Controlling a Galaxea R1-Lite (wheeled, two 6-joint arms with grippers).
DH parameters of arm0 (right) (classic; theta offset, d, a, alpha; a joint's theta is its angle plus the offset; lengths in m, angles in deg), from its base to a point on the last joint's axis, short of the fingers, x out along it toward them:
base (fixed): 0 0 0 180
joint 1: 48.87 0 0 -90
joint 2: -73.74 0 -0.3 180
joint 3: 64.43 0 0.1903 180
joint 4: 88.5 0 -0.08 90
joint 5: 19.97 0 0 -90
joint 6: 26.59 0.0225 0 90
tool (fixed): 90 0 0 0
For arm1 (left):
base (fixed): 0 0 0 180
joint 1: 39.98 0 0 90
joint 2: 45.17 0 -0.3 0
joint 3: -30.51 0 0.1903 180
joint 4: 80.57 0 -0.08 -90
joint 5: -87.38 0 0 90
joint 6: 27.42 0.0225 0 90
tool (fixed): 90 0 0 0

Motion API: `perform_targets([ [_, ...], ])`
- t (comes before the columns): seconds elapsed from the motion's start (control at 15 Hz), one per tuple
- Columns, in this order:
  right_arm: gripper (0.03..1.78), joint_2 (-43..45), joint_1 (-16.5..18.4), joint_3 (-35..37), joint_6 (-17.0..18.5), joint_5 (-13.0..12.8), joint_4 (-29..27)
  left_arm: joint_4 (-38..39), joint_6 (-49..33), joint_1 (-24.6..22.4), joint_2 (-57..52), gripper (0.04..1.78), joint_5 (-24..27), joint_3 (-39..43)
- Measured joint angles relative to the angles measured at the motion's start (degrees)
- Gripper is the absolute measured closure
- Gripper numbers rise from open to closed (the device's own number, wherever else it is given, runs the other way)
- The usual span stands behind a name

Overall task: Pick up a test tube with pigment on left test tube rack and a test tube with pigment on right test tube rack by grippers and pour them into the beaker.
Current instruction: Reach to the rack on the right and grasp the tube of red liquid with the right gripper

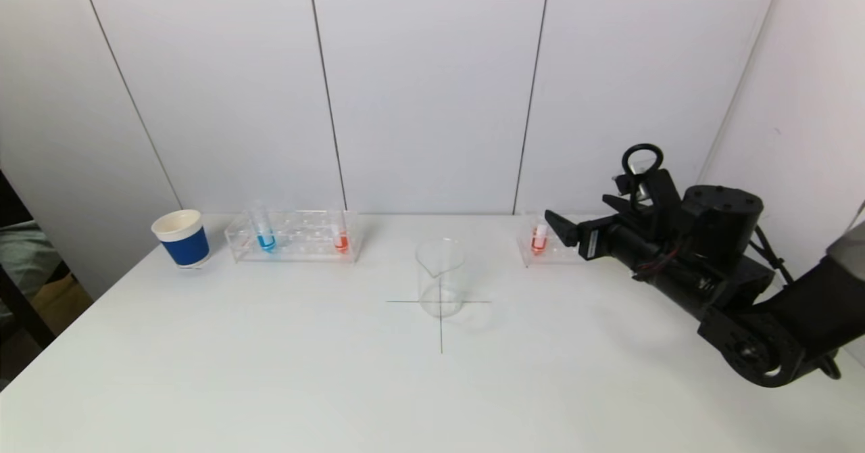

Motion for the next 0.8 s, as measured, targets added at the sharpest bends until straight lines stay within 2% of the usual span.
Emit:
perform_targets([
  [0.47, 0.04, -10.6, -1.2, -4.6, -0.1, -3.6, 3.9, 0.0, 0.0, 0.0, 0.0, 0.06, 0.0, 0.0],
  [0.67, 0.04, -13.3, -1.2, -7.1, 0.0, -5.5, 4.0, 0.0, 0.0, 0.0, 0.0, 0.06, 0.0, 0.0],
  [0.8, 0.04, -14.5, -1.2, -8.9, 0.0, -5.9, 3.4, 0.0, 0.0, 0.0, 0.0, 0.06, 0.0, 0.0],
])
